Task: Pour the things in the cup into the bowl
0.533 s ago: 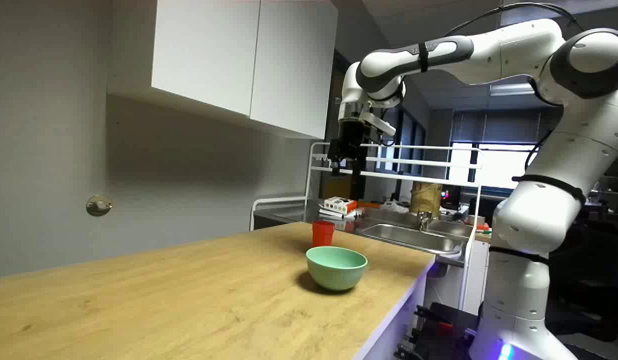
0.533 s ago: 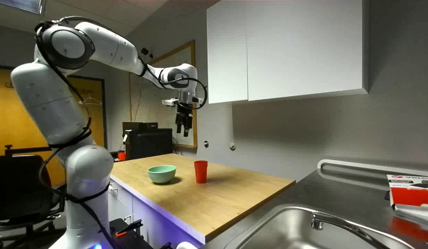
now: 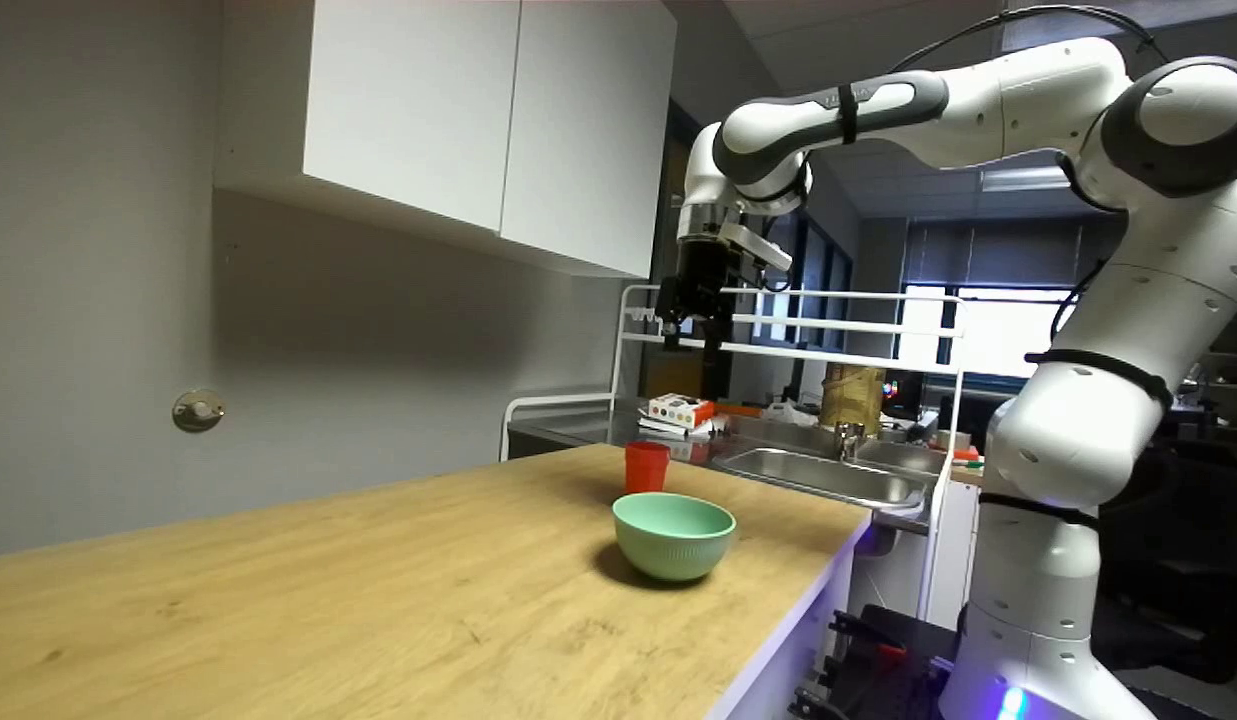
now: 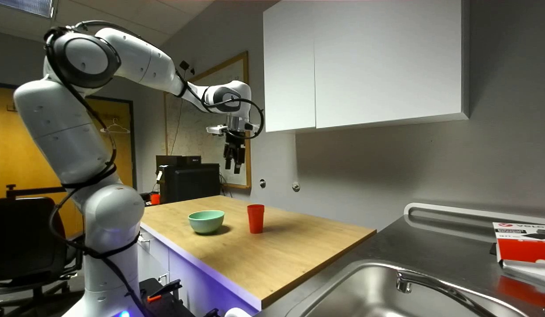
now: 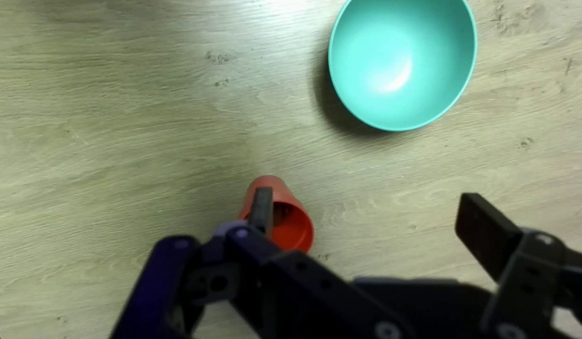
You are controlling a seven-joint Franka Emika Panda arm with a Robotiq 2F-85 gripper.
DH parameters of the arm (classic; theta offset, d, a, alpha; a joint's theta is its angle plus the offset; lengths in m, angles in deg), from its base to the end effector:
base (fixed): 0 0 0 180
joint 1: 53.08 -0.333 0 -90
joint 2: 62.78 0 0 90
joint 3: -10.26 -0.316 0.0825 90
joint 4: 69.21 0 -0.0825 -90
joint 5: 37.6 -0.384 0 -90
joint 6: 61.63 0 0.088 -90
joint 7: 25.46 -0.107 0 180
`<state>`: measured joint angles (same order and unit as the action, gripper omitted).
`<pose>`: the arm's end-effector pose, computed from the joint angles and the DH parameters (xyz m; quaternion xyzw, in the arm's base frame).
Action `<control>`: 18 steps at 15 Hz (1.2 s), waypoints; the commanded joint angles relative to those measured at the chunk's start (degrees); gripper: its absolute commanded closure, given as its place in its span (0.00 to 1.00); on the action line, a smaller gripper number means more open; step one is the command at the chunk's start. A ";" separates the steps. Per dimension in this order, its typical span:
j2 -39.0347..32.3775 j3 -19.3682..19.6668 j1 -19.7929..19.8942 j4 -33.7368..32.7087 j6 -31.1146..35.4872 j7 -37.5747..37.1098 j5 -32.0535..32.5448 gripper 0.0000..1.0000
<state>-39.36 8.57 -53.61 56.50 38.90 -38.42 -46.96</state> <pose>0.4269 0.0325 0.5459 -0.9910 0.1107 0.0249 0.0715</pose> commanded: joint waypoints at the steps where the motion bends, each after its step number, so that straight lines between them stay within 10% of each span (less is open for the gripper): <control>1: -0.17 -0.21 0.50 -0.02 0.25 0.36 0.12 0.00; 18: -15.47 9.53 3.88 -1.49 9.59 22.14 -6.54 0.00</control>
<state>-51.50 17.15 -50.30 56.56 47.74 -19.88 -50.67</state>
